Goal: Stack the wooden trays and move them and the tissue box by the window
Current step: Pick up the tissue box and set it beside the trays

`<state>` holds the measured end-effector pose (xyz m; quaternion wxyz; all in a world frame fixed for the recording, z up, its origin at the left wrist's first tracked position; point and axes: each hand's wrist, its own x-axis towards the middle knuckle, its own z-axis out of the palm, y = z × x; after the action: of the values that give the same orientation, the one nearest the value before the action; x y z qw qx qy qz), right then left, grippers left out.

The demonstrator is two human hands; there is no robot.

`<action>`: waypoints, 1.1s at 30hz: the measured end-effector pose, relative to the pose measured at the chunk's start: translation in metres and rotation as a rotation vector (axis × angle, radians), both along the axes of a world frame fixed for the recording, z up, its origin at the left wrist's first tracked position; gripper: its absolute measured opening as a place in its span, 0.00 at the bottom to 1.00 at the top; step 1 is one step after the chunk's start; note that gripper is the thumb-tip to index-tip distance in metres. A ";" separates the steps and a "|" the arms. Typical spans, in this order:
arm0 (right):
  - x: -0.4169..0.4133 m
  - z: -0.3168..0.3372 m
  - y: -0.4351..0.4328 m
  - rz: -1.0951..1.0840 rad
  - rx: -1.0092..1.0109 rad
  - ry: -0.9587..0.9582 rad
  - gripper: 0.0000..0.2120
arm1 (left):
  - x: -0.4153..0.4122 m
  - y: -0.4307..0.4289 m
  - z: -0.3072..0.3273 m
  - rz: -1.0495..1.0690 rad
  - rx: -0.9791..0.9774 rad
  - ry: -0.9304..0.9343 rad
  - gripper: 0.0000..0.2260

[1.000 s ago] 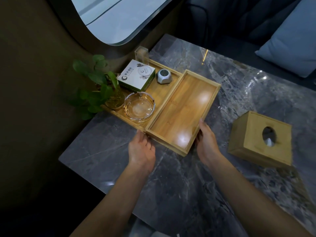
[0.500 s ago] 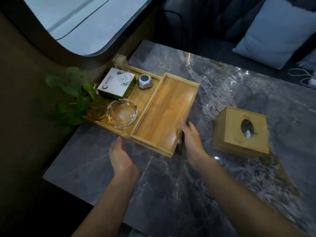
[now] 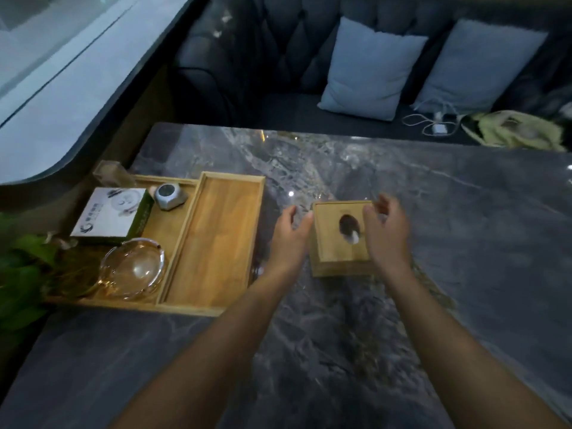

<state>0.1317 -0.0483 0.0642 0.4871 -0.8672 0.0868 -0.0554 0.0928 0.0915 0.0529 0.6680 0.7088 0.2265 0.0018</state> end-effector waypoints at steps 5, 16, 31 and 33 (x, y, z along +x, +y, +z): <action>-0.004 -0.033 -0.043 -0.055 0.203 0.379 0.22 | 0.017 -0.034 -0.033 -0.027 -0.446 0.260 0.23; -0.024 -0.054 -0.019 0.112 0.716 0.425 0.18 | -0.001 -0.014 -0.037 -0.075 -0.691 0.254 0.22; -0.067 0.059 0.142 0.765 0.658 0.167 0.22 | -0.123 0.120 0.072 0.321 -0.341 -0.316 0.32; -0.091 0.054 0.166 0.870 0.635 0.232 0.22 | -0.158 0.132 0.068 0.464 -0.358 -0.332 0.29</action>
<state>0.0405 0.1179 0.1186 0.6899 -0.6340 -0.2142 0.2760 -0.0649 0.2237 0.1209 0.7915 0.4999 0.2665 0.2295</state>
